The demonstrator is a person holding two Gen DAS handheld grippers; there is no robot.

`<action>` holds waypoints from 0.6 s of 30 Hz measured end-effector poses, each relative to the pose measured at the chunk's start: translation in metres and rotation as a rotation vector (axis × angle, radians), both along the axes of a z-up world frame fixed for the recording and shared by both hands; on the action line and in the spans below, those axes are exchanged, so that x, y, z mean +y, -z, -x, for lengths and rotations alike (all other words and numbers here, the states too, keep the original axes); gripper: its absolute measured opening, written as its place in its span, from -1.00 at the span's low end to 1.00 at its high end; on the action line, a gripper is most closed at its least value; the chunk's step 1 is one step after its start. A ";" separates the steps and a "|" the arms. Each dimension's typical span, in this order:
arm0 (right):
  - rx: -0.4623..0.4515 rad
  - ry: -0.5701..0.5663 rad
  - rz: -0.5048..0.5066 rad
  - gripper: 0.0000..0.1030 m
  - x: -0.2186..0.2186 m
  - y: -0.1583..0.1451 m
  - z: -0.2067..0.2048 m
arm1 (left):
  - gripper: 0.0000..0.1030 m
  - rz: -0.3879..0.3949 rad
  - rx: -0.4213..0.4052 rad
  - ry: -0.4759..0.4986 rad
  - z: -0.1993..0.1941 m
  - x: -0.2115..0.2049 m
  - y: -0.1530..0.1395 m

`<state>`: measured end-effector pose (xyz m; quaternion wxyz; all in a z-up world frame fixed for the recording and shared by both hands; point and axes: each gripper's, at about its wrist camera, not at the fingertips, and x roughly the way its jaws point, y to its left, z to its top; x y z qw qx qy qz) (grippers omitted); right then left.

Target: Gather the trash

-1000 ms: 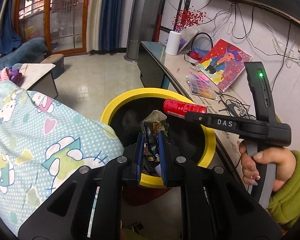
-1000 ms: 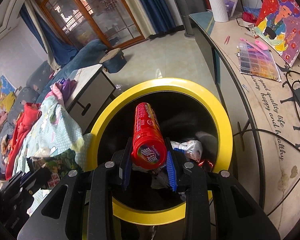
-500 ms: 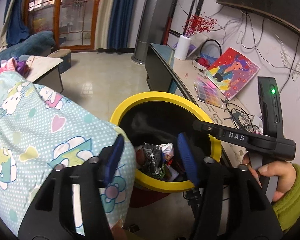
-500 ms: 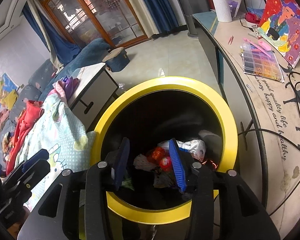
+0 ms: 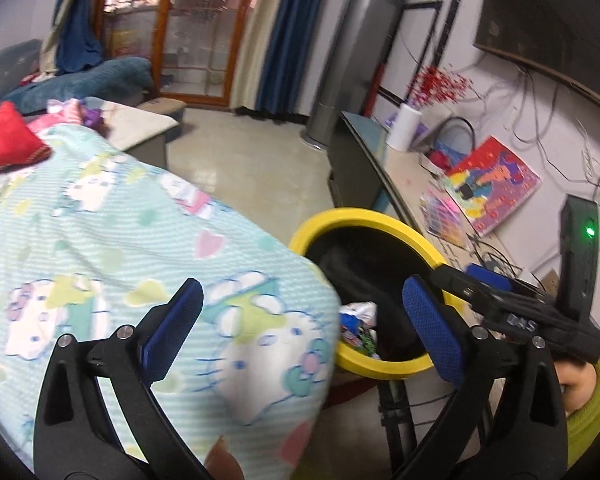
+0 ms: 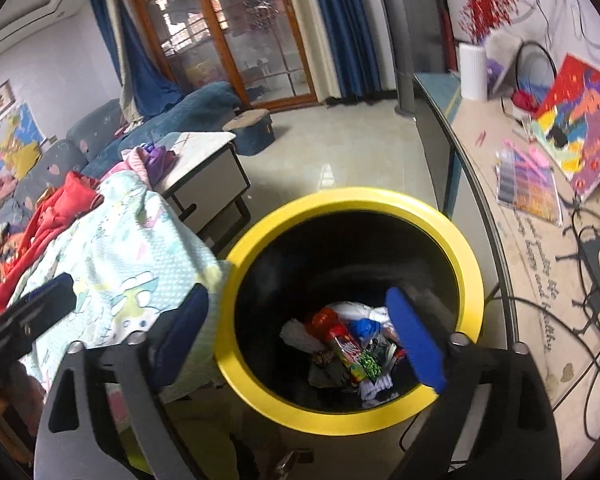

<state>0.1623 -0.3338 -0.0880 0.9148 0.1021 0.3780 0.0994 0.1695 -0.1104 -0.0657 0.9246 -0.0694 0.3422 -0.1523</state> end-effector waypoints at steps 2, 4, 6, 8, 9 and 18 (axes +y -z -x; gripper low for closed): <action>-0.022 -0.006 0.011 0.87 0.007 -0.005 0.005 | 0.78 0.003 -0.008 -0.039 0.004 0.013 -0.003; -0.039 -0.017 0.016 0.87 0.017 -0.010 0.010 | 0.78 0.011 -0.014 -0.077 0.008 0.028 -0.007; -0.045 -0.023 0.018 0.87 0.024 -0.014 0.012 | 0.78 0.013 -0.022 -0.098 0.013 0.038 -0.010; -0.055 -0.027 0.016 0.87 0.034 -0.020 0.016 | 0.78 0.005 -0.032 -0.125 0.020 0.050 -0.013; -0.059 -0.029 0.017 0.87 0.037 -0.022 0.017 | 0.78 0.003 -0.036 -0.135 0.023 0.054 -0.014; -0.184 -0.036 0.058 0.87 0.080 -0.053 0.050 | 0.78 -0.018 -0.091 -0.233 0.058 0.093 -0.028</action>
